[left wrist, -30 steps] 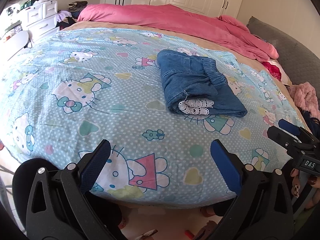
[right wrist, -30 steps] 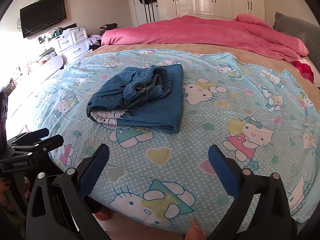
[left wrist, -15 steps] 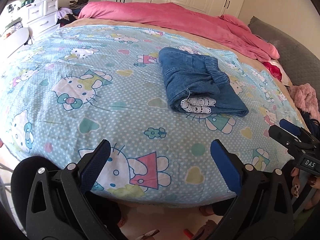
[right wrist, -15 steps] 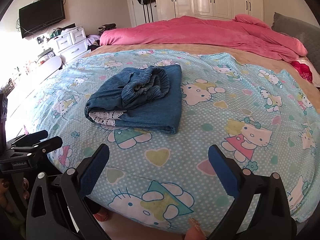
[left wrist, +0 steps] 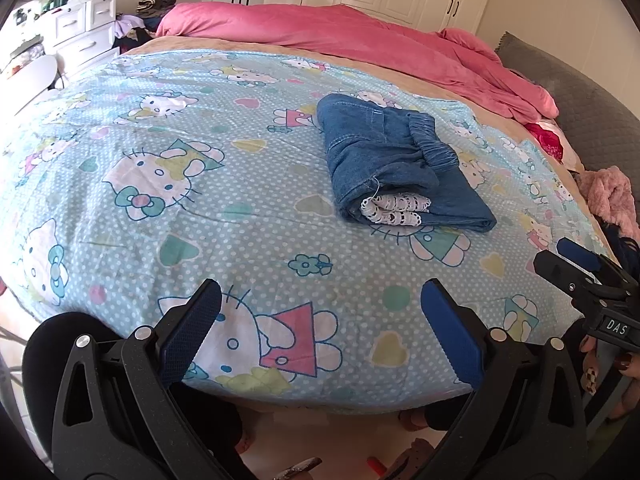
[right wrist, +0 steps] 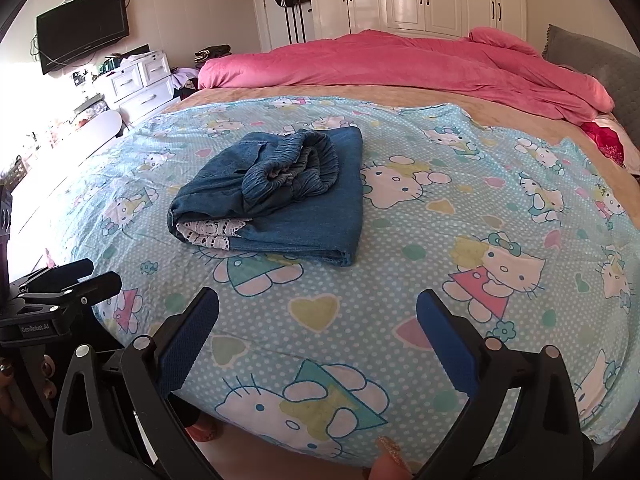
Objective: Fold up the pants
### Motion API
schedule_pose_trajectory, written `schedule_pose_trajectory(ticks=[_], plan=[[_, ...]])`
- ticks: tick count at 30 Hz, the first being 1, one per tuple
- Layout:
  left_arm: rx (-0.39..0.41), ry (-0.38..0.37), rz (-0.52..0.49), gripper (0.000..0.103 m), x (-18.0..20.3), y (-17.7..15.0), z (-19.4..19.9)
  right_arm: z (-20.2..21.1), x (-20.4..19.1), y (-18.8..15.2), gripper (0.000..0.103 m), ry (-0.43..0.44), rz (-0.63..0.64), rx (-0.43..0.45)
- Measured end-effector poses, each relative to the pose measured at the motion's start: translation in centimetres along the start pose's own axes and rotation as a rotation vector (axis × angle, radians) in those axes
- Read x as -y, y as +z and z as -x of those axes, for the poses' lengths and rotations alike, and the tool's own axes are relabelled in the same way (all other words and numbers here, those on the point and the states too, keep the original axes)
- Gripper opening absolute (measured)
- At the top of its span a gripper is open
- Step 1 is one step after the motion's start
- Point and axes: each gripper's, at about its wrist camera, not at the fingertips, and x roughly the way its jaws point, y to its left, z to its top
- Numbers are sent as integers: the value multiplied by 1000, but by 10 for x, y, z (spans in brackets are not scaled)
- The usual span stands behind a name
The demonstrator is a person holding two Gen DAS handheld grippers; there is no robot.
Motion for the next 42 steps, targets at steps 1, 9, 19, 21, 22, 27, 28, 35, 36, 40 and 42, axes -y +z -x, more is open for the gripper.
schedule_pose_trajectory(ticks=[1, 9, 19, 21, 22, 27, 28, 35, 36, 40, 42], plan=[[1, 5, -5, 94, 1, 0, 0, 1, 0, 0, 99, 0, -1, 4], [-7, 9, -11, 94, 2, 0, 0, 2, 0, 1, 99, -3, -5, 7], [-9, 10, -12, 94, 3, 0, 0, 2, 1, 2, 99, -4, 0, 4], [-9, 9, -12, 94, 3, 0, 0, 2, 1, 2, 99, -10, 1, 2], [-9, 9, -11, 94, 3, 0, -1, 2, 1, 2, 99, -9, 0, 3], [-20, 14, -9, 94, 2, 0, -2, 2, 2, 2, 99, -8, -1, 4], [-20, 15, -9, 94, 2, 0, -1, 2, 2, 2, 99, -8, -2, 5], [-25, 16, 1, 94, -1, 0, -2, 0, 6, 2, 99, -18, -4, 6], [-24, 22, 0, 94, -1, 0, -2, 1, 6, 2, 99, -19, -6, 7], [-21, 36, -4, 94, 0, 1, -1, 1, 9, 2, 99, -27, -9, 7], [-23, 46, -5, 94, -1, 2, -1, 0, 12, 3, 99, -34, -14, 5]])
